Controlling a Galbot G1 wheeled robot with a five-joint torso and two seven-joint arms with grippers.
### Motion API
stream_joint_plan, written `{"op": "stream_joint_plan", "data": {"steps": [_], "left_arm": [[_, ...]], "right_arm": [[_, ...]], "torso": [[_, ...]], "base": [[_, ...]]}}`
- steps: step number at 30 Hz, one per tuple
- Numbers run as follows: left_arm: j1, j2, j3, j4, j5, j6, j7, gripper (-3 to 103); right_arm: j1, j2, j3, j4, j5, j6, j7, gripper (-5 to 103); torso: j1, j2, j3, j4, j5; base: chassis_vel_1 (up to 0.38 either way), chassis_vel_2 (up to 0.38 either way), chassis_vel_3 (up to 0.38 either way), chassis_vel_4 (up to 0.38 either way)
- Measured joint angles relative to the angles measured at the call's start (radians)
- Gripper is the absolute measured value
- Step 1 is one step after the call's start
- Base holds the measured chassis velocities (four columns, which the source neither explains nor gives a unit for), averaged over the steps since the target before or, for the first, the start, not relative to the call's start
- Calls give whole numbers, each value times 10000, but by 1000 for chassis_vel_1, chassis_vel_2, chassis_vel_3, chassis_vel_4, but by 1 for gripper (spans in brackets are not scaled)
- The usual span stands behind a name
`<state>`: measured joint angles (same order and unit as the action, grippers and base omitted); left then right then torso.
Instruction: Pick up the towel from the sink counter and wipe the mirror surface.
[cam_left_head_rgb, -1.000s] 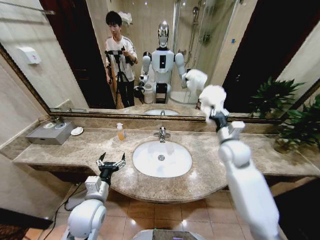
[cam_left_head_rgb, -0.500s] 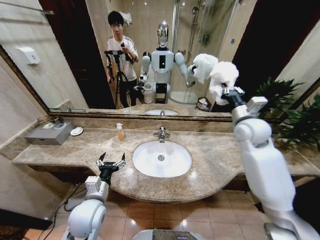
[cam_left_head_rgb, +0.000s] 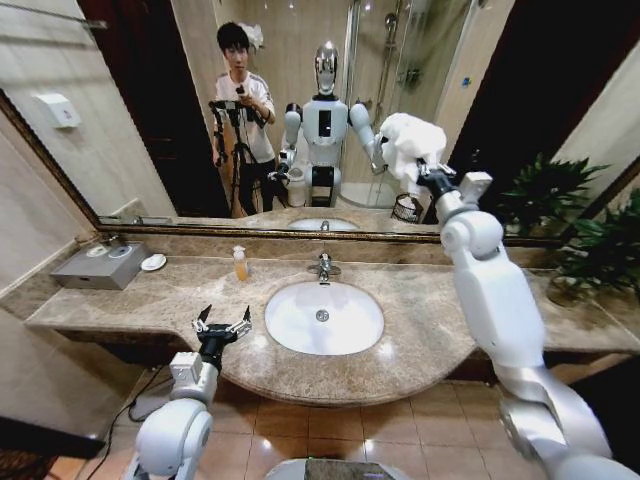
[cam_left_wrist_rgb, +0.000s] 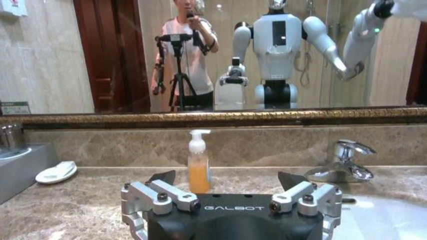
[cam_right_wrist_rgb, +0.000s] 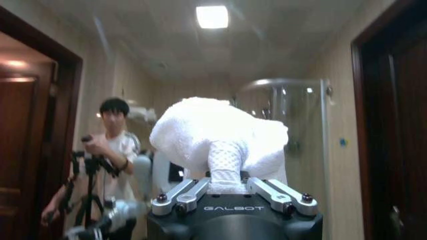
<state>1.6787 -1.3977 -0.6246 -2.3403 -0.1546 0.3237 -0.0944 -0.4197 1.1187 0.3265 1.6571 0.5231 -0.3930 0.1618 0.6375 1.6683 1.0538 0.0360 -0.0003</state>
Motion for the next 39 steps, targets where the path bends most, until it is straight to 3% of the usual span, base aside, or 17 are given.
{"op": "stream_joint_plan", "data": {"steps": [4,10,26,39], "left_arm": [[-1,0,0,0,0,0,0,100],[-1,0,0,0,0,0,1,100],[0,0,0,0,0,0,0,100],[0,0,1,0,0,0,0,100]], "right_arm": [[-751,152,120,12,-39,67,-49,10],[-1286,309,82,50,-243,203,-313,10],[988,76,-376,640,39,-238,-73,10],[-1166,678,-496,567,-121,-144,-208,10]], "torso": [[-2,0,0,-10,6],[-3,0,0,-1,3],[-2,1,-2,0,0],[-2,1,-1,-7,4]], "base": [[0,0,0,0],[0,0,0,0],[0,0,0,0],[0,0,0,0]]}}
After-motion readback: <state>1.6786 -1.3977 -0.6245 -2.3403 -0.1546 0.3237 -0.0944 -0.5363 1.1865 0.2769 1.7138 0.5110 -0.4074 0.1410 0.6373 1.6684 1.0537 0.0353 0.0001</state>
